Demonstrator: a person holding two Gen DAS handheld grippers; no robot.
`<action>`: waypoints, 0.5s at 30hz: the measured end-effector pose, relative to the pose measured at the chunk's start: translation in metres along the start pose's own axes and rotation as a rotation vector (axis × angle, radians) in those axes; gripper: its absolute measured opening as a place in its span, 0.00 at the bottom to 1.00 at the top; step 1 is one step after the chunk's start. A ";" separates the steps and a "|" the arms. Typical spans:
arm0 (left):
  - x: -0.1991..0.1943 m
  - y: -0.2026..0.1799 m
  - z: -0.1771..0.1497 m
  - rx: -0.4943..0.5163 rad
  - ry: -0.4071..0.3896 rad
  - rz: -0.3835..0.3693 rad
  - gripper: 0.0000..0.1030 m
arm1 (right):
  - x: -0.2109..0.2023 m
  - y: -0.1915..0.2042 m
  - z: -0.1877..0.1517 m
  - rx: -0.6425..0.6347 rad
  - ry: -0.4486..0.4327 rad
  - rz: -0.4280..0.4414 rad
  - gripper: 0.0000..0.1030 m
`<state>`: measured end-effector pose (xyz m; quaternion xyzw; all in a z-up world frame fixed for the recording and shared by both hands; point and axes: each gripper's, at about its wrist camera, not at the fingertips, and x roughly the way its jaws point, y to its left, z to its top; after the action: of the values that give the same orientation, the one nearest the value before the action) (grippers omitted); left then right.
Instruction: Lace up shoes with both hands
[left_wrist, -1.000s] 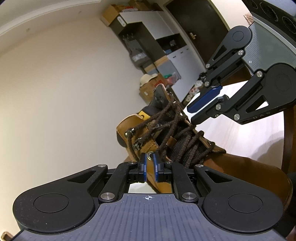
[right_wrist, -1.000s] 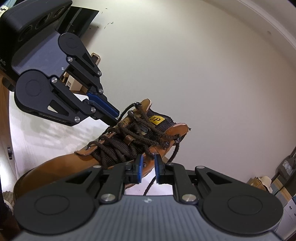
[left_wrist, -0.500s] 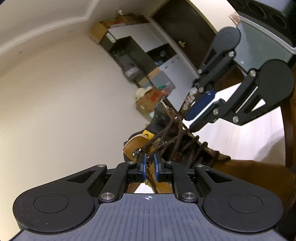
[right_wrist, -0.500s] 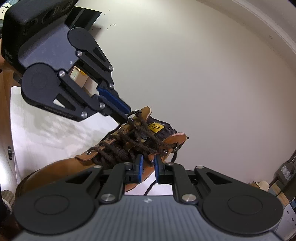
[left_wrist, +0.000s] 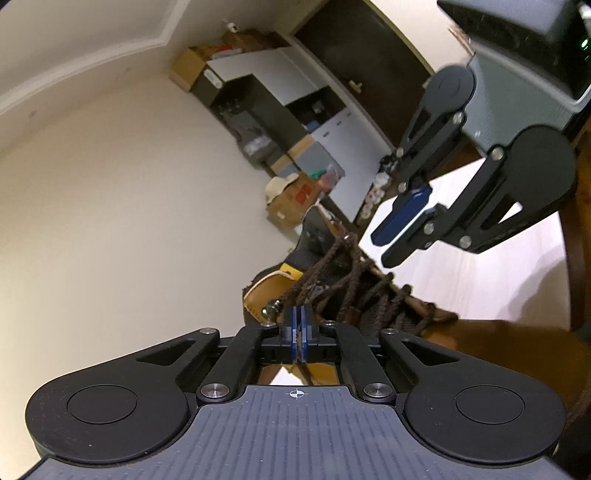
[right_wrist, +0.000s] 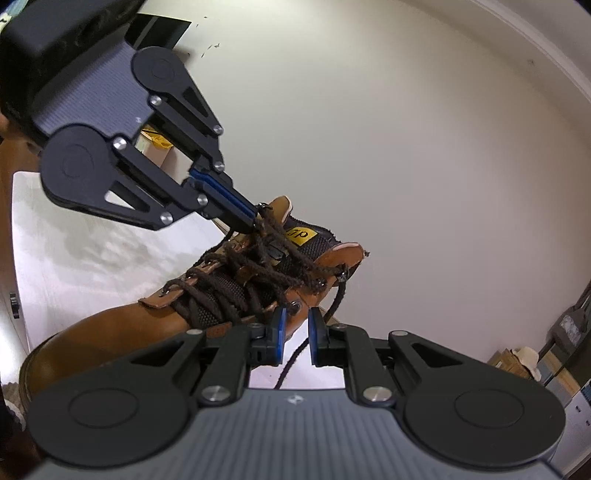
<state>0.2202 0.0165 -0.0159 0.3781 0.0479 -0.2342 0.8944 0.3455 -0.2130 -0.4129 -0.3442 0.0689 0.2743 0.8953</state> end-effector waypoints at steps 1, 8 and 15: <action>0.000 0.001 -0.003 -0.011 0.007 0.000 0.02 | 0.000 -0.001 0.000 0.017 -0.001 0.005 0.13; -0.004 0.005 -0.011 -0.071 -0.009 0.005 0.05 | -0.004 -0.004 0.003 0.062 -0.023 0.023 0.13; -0.006 0.003 -0.021 -0.103 -0.018 0.014 0.07 | -0.008 0.005 0.007 -0.025 -0.049 -0.037 0.13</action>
<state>0.2181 0.0356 -0.0272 0.3299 0.0491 -0.2286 0.9146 0.3352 -0.2089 -0.4080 -0.3499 0.0370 0.2668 0.8972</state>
